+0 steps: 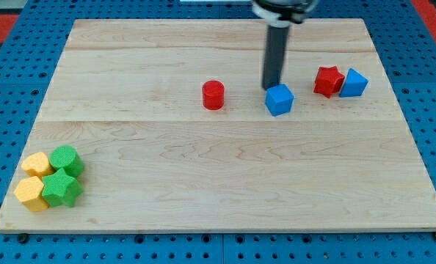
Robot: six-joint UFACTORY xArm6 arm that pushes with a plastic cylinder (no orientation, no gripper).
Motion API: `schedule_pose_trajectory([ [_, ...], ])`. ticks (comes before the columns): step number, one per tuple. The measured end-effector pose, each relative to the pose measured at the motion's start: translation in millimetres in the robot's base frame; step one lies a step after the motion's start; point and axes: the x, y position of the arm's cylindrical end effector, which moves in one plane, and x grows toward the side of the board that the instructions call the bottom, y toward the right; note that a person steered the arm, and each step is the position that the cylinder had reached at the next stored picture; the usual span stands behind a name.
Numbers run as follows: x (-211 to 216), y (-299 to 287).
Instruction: Push the blue cube towards the blue triangle
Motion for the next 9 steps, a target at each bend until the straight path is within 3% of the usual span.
schedule_pose_trajectory([
  [3, 58, -59],
  [4, 72, -36],
  [6, 29, 1],
  [9, 29, 46],
])
